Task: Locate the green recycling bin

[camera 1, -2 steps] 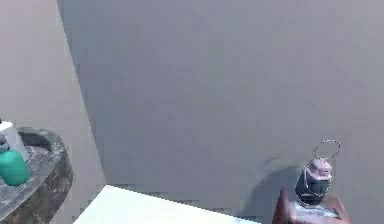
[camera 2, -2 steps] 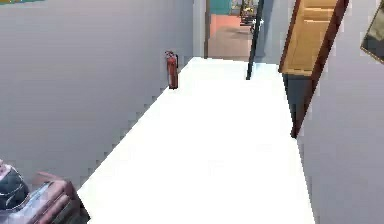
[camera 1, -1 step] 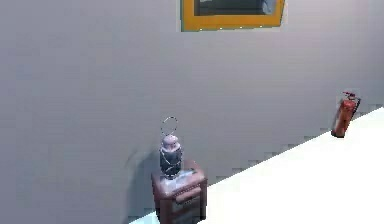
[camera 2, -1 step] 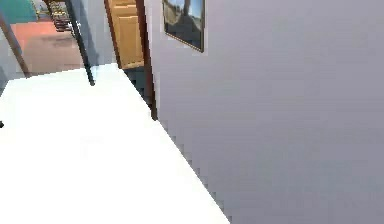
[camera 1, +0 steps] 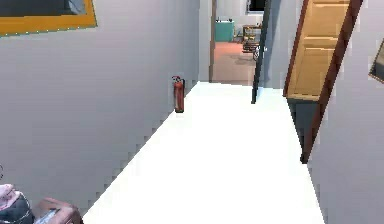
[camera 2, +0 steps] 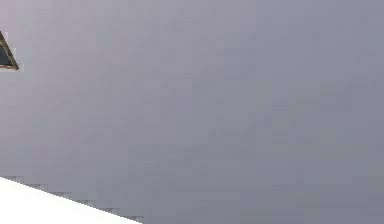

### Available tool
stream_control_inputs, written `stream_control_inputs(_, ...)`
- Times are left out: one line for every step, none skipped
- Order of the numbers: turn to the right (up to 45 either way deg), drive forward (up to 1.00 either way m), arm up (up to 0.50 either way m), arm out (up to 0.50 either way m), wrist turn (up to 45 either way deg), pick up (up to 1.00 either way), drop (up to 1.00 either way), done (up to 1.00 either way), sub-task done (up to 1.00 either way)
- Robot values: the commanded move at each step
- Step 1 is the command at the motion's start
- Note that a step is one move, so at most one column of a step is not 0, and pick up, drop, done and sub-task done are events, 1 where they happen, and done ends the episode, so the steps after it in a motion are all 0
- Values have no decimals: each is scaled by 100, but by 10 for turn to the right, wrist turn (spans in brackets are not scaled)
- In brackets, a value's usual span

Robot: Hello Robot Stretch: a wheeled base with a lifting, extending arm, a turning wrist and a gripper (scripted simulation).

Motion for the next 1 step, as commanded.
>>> stream_control_inputs(60,0,0,0,0,0,0,0,0)
